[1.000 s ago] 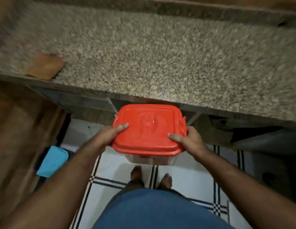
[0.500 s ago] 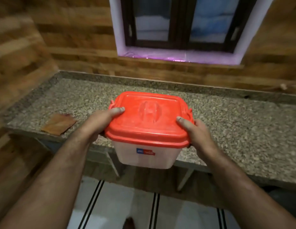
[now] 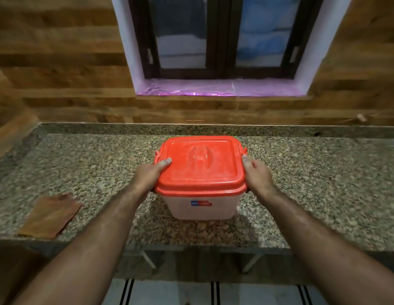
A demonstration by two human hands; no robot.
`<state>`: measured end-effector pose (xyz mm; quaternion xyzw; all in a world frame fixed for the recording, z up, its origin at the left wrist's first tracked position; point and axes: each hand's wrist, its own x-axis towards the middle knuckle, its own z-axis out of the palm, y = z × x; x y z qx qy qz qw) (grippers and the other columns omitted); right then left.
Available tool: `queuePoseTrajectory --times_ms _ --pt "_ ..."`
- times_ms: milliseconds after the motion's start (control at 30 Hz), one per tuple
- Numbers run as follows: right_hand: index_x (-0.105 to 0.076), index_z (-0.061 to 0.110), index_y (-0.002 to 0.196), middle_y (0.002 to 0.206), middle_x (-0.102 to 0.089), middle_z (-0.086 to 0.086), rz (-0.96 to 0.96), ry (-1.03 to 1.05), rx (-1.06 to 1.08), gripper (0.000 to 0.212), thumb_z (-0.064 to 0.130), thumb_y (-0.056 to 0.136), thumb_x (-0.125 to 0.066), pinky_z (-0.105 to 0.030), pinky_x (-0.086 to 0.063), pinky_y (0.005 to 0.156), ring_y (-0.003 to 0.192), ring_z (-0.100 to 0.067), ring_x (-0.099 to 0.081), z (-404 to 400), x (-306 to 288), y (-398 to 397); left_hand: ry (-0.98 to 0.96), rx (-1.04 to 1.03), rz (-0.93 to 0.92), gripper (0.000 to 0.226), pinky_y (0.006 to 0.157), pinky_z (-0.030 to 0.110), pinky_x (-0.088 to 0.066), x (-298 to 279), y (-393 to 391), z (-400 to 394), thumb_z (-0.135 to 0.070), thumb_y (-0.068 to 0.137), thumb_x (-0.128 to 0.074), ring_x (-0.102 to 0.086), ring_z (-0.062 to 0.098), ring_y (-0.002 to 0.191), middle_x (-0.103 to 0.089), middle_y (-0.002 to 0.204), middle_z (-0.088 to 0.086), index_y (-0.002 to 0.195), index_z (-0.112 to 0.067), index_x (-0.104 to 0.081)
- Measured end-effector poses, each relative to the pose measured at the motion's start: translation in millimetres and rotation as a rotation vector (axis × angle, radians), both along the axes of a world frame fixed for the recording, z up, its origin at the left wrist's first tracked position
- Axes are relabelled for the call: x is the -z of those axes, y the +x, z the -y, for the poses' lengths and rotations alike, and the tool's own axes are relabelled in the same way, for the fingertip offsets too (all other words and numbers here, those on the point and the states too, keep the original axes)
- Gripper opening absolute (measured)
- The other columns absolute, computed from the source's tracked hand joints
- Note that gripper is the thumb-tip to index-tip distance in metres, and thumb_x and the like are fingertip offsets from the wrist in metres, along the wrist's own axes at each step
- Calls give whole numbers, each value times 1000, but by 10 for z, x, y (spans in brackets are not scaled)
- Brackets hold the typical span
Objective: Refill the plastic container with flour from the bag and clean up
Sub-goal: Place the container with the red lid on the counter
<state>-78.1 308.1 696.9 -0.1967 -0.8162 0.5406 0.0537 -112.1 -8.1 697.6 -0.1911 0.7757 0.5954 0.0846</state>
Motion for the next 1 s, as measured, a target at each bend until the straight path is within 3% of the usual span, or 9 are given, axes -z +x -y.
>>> queuePoseTrajectory --times_ms 167,300,433,500,600,733,800,900,1000 --pt "-69 7 88 81 -74 -11 8 45 33 54 53 108 -49 -34 -59 51 65 -24 -70 10 131 -124 -107 99 -16 61 44 21 -47 117 -225 92 -70 96 -63 -76 18 59 -83 81 4 97 -12 -81" --pt "-69 10 78 71 -72 -5 1 196 -2 54 50 109 -49 -29 -55 54 60 -19 -68 -64 154 -126 -169 56 -65 78 47 24 -47 216 -298 130 -73 102 -49 -69 21 50 -73 58 1 70 -7 -76" --pt "-67 6 71 61 -67 -5 -30 286 -38 58 42 111 -46 -27 -53 47 53 -15 -63 -119 155 -189 -277 41 -170 74 53 24 -47 308 -328 166 -61 108 -47 -63 23 53 -67 60 5 73 -1 -73" --pt "-64 5 68 59 -65 -7 -34 215 -22 56 37 109 -44 -31 -54 49 54 -20 -60 -159 196 -219 -312 22 -202 67 51 22 -39 312 -343 183 -50 111 -47 -56 21 50 -62 59 5 70 -3 -70" --pt "-71 6 84 70 -70 -10 83 -179 74 44 30 109 -44 -30 -55 52 61 -23 -64 -232 329 -220 34 -57 -92 59 47 24 -40 474 -361 275 -44 111 -49 -49 19 42 -53 51 5 61 -15 -60" --pt "-76 -2 106 88 -71 -14 300 -432 -59 39 25 105 -47 -38 -57 69 72 -26 -65 -258 614 -178 230 19 178 58 68 41 -50 828 -268 330 -65 94 -61 -63 27 73 -72 78 16 80 -11 -79" --pt "-75 2 109 85 -66 -12 333 -520 -73 40 32 105 -50 -35 -53 64 68 -22 -61 -257 675 -150 240 67 224 67 74 42 -51 922 -251 334 -77 88 -63 -65 27 81 -76 90 13 91 -14 -84" --pt "-76 12 102 94 -76 -8 250 -329 31 46 48 107 -48 -38 -59 75 80 -23 -71 -330 652 -183 -1 63 88 56 68 34 -50 745 -282 368 -65 99 -50 -63 23 70 -75 78 4 76 -22 -79" --pt "-72 21 110 113 -75 -6 89 -106 199 52 61 107 -39 -48 -59 93 104 -28 -71 -285 363 -210 -162 -62 -170 51 91 45 -58 332 -175 265 -58 110 -38 -70 22 101 -74 115 0 123 -22 -72"
